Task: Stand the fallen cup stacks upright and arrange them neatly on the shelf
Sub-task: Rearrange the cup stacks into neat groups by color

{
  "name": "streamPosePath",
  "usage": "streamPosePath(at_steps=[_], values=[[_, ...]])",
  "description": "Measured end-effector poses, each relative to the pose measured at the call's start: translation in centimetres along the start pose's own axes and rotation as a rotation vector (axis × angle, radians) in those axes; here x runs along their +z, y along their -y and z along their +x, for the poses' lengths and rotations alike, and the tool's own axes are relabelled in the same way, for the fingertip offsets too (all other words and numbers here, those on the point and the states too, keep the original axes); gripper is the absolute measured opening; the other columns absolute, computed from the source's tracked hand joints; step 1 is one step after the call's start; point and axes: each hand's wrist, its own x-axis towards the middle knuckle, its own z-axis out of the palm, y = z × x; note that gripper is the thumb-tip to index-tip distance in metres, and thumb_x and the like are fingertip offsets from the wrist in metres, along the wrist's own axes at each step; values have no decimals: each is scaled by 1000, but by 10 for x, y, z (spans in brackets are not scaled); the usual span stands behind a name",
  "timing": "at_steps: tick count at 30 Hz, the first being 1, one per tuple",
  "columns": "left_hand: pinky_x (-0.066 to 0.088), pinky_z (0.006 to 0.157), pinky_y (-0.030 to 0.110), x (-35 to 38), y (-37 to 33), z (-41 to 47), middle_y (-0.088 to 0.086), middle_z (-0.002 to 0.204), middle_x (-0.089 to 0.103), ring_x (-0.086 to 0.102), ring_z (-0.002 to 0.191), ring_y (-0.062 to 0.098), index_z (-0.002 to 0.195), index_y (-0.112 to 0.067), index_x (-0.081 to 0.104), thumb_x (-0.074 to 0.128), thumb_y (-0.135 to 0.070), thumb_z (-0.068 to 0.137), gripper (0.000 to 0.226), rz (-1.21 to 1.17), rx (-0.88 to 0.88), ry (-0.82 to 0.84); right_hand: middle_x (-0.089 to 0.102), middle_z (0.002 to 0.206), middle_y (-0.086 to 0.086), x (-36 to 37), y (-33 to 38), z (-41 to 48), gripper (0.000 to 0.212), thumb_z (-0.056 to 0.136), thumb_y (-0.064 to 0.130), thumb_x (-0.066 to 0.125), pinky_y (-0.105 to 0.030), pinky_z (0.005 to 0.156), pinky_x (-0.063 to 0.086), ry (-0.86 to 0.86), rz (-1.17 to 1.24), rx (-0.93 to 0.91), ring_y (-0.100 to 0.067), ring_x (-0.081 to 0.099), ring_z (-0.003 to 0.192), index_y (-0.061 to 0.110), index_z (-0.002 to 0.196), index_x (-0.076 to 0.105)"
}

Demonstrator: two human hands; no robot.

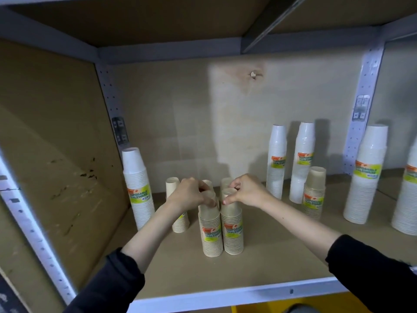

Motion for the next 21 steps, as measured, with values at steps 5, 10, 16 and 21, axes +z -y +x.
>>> streamPosePath(at_steps=[5, 10, 16, 21], values=[[43, 81, 22, 1, 3, 2, 8, 116, 67, 60, 107, 22, 116, -13, 66, 80, -27, 67, 53, -27, -3, 26, 66, 117, -10, -1, -5, 2, 59, 61, 25, 83, -23, 80, 43, 29, 14, -6, -20, 61, 105, 3, 112, 64], [43, 85, 23, -1, 3, 2, 6, 121, 65, 59, 109, 22, 120, -12, 62, 80, -28, 67, 58, -11, 4, 42, 61, 126, -11, -2, -6, 5, 67, 62, 24, 83, -23, 93, 42, 57, 15, -12, -20, 57, 116, 3, 120, 59], [42, 82, 21, -2, 5, 1, 7, 120, 65, 60, 107, 21, 119, -11, 62, 80, -24, 68, 55, 9, 32, 30, 62, 124, -11, 0, -8, 5, 63, 64, 22, 81, -19, 87, 40, 37, 11, -22, -20, 58, 113, 3, 120, 59], [46, 89, 25, -14, 5, -2, 8, 117, 66, 62, 105, 21, 120, -9, 60, 79, -23, 69, 56, 33, 49, 23, 67, 114, -11, -9, -9, 3, 53, 68, 31, 79, -21, 84, 43, -16, 53, -41, -17, 61, 99, 2, 110, 64]])
